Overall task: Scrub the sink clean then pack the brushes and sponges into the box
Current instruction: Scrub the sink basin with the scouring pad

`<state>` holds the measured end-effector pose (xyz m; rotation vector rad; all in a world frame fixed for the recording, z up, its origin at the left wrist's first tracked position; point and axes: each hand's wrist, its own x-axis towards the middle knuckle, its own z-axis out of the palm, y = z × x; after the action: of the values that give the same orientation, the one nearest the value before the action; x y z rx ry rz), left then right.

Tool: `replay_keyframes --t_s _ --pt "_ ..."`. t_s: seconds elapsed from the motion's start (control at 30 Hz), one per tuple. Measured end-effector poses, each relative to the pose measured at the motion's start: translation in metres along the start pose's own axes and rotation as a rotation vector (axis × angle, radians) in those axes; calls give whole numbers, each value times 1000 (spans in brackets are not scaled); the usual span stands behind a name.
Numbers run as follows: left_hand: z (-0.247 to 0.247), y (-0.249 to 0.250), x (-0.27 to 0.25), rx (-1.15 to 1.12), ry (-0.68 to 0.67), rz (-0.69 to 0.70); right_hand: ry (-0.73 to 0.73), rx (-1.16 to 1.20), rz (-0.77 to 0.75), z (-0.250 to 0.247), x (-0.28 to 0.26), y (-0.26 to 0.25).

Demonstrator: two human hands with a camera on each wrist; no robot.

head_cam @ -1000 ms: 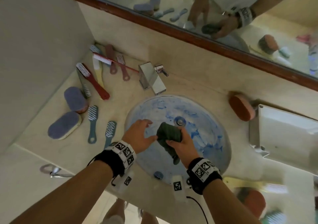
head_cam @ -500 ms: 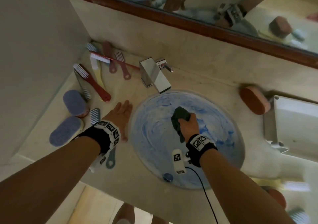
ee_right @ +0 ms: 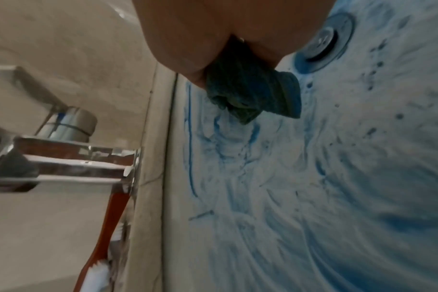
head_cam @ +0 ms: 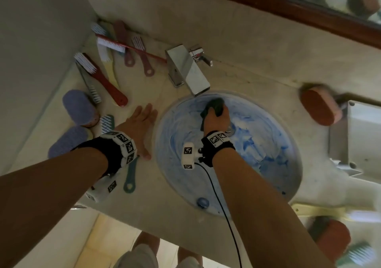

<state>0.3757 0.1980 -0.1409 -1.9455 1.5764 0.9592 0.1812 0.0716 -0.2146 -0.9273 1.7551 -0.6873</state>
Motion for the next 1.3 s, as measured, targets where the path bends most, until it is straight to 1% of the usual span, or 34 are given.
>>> replay_keyframes --t_s 0.07,0.27,0.37,0.43,0.5,0.6,0.67,0.8,0.87,0.93,1.0,1.03,1.13,1.23,1.3 --pt "-1 0 -1 5 4 -2 11 16 -19 8 -3 -1" --pt "-1 1 -1 14 18 -6 25 105 -6 23 -1 -7" --pt "0 0 0 29 31 1 -24 24 -78 30 -2 -5" --pt "1 -3 1 21 30 13 -35 15 -122 28 -5 -7" --pt "1 -4 1 8 27 20 14 79 -109 21 3 -7" --pt "-1 -3 1 4 28 17 116 208 -48 13 13 -9" --pt "-1 -3 1 11 24 16 150 267 -48 12 14 -9" --pt "-2 -3 0 10 25 16 113 304 2 29 4 -13" --pt "-1 -3 0 5 25 20 73 226 -15 38 -2 -11" --pt "-2 -4 -1 9 28 24 -12 103 -46 47 -8 -2" --pt "-2 -3 -2 9 30 23 -85 11 -91 44 -17 -3" --pt "-2 -2 -2 9 29 19 -96 -6 -120 40 -15 -3" --pt "-3 0 -2 16 26 9 -42 -38 -141 26 -3 -7" --pt "-4 0 -2 22 23 2 65 35 -135 20 6 -8" --pt "-3 -1 -2 27 21 3 99 80 -98 23 5 -9"
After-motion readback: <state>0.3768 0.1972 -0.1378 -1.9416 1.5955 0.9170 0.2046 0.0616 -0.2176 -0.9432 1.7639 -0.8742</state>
